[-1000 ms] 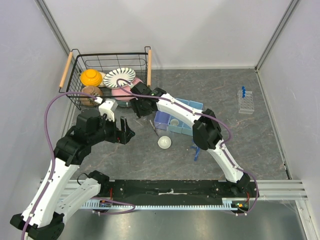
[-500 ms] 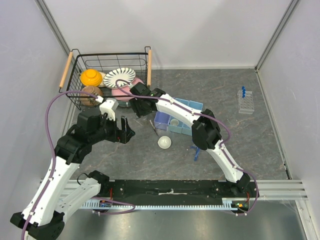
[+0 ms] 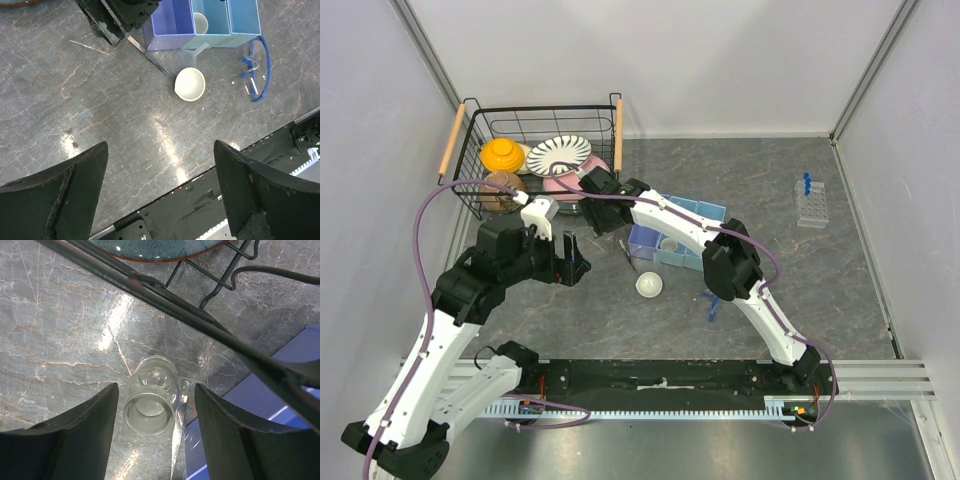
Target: Organize the chemistry lab equipment
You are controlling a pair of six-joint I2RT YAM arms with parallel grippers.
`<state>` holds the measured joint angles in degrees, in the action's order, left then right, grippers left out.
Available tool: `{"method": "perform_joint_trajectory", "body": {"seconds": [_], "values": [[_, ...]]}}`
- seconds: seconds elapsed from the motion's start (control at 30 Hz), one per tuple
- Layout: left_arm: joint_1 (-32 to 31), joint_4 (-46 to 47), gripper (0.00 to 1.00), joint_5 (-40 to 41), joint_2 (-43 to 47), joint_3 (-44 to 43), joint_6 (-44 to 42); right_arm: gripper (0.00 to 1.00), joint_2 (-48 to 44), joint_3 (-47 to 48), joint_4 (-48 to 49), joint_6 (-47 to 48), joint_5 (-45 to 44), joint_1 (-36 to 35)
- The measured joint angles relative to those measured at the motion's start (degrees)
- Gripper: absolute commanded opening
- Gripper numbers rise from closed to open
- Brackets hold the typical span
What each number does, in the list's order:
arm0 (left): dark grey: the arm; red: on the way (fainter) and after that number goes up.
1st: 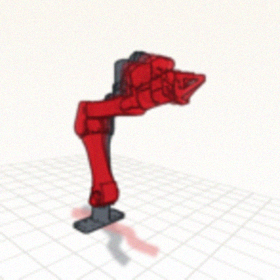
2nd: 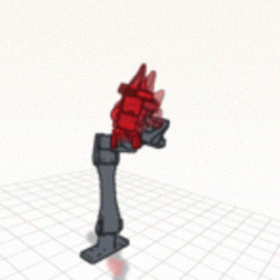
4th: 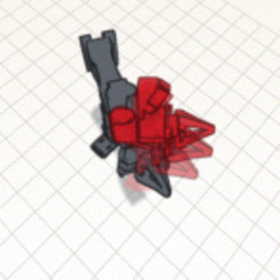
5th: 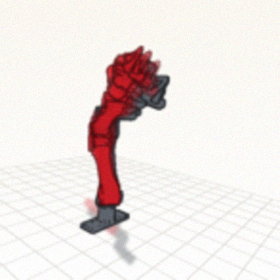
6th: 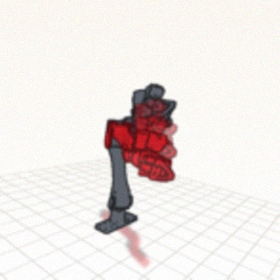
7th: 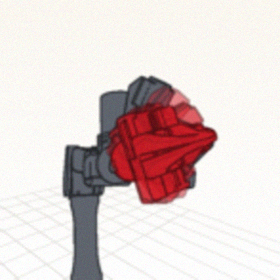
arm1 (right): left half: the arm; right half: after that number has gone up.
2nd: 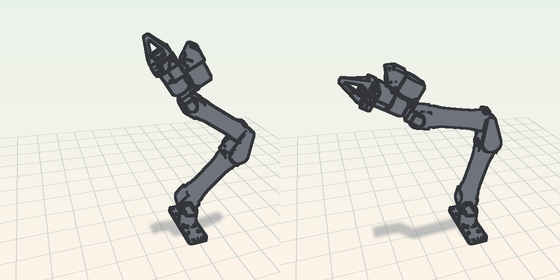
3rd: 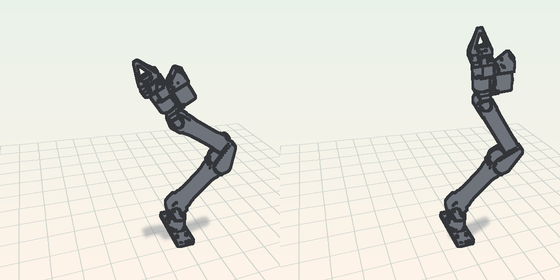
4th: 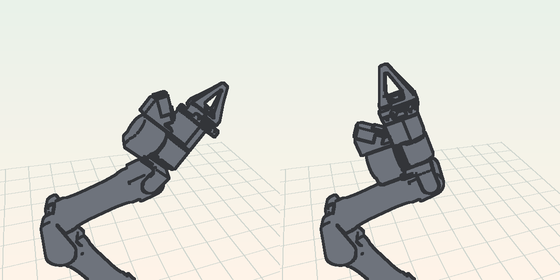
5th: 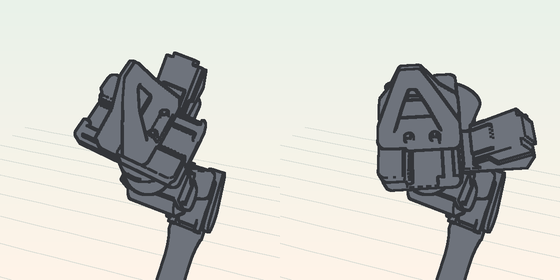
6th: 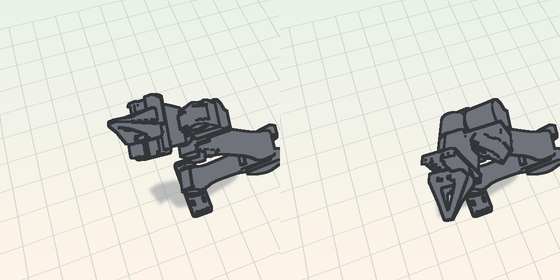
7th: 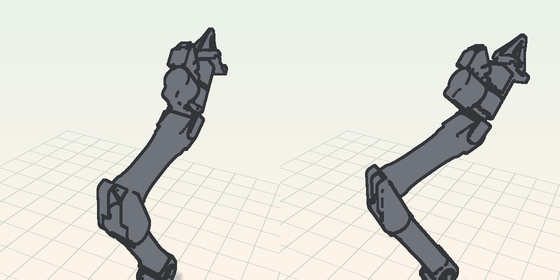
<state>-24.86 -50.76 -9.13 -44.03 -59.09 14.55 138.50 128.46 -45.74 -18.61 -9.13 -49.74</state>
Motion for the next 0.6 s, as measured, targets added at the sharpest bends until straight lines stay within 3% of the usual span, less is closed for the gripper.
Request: {"method": "perform_joint_trajectory", "body": {"seconds": [0.6], "values": [[0.00, 0.28, 0.92, -0.02, -0.22, 0.00, -0.02, 0.69, 0.22, -3.93, 0.55, 1.60, 0.02, -0.48]]}}
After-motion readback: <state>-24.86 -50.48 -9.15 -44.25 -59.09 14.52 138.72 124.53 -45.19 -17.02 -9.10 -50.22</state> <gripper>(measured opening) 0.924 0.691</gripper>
